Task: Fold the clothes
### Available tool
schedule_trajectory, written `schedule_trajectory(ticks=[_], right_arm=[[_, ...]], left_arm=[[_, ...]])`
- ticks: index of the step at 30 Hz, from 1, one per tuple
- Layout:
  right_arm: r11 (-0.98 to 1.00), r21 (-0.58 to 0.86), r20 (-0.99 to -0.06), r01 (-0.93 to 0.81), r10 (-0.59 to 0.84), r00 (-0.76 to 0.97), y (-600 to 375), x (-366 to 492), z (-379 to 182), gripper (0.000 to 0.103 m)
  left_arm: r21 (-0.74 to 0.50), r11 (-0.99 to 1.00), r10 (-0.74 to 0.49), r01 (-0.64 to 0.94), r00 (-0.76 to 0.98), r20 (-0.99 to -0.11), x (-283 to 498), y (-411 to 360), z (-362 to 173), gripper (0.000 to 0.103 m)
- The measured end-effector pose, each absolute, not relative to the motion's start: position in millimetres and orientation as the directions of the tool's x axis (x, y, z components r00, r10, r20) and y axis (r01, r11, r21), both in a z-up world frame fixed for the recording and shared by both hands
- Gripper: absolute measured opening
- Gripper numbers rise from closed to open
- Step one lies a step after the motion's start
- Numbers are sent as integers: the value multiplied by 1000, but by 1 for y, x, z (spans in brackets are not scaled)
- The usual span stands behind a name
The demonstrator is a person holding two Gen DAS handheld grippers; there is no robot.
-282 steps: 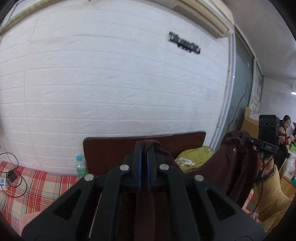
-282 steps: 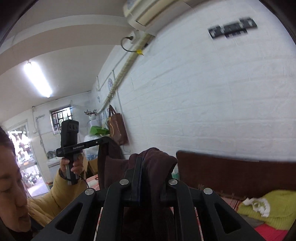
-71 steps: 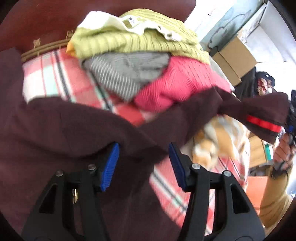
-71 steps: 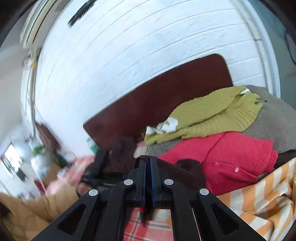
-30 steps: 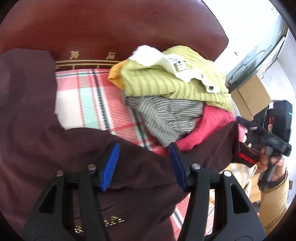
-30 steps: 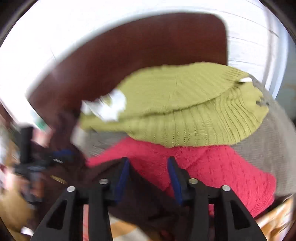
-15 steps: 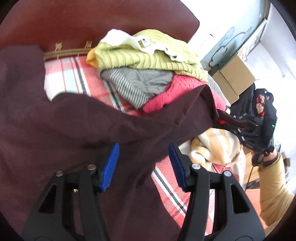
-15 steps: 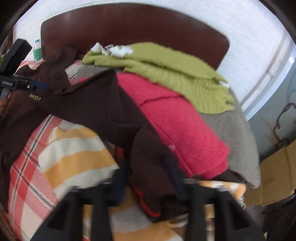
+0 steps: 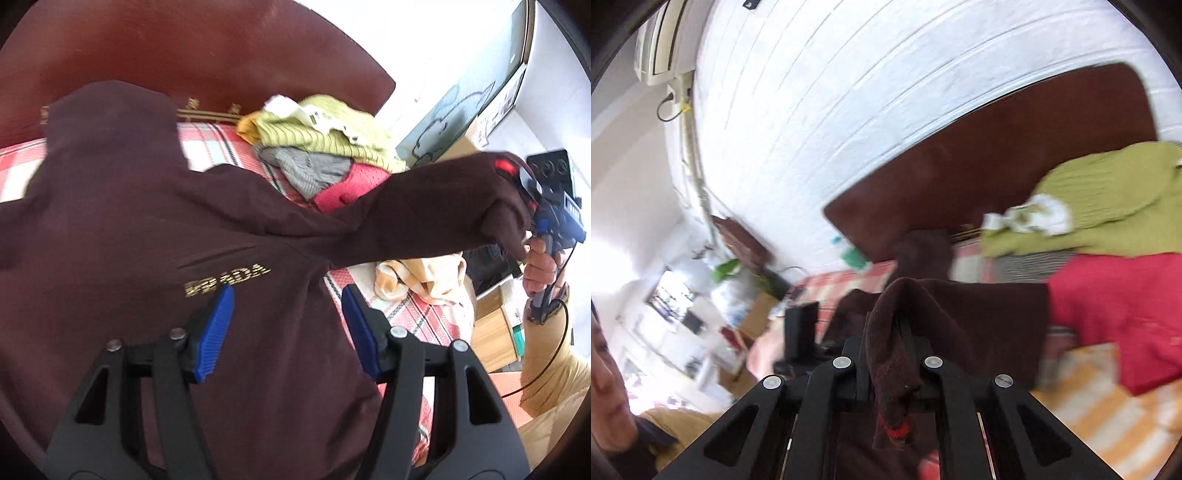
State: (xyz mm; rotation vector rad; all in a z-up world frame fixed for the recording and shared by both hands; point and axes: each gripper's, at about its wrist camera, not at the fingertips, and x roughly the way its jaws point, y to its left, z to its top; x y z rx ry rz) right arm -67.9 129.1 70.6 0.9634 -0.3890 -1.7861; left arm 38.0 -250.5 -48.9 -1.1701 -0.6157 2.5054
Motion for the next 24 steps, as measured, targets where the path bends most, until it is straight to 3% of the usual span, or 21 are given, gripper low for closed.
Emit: schedule_trajectory(ticks=[6,14,16,19,21,24], right_arm=[[-372,641,-486,671,-874,-19,3,-70,45,10],[-449,567,-693,690,-713,106,-168,-64,-48,12],[-467,533,-741,705,-661,122,-197,-61,-70,20],[-500,525,-772,689,-621,138,-222,-59,-96,50],[-491,563,-752,664,-638,166,-223,-57,-103,51],[-487,487,-760,726,-645,77,-209,-45,-89,51]], left_arm=[[-480,-877,370,-32,-682,-631,92,-298,-34,63],[-461,-875,229,145,-716,-660,170,-371,-34,63],[-465,-866,205,184,-717,-666,186,-386,-37,63],[-466,-853,170,236,-717,-676,202,-403,-43,65],[-470,-842,155,264,-716,-681,209,-412,-48,65],[-462,-835,130,297,-710,-692,218,-426,-54,65]])
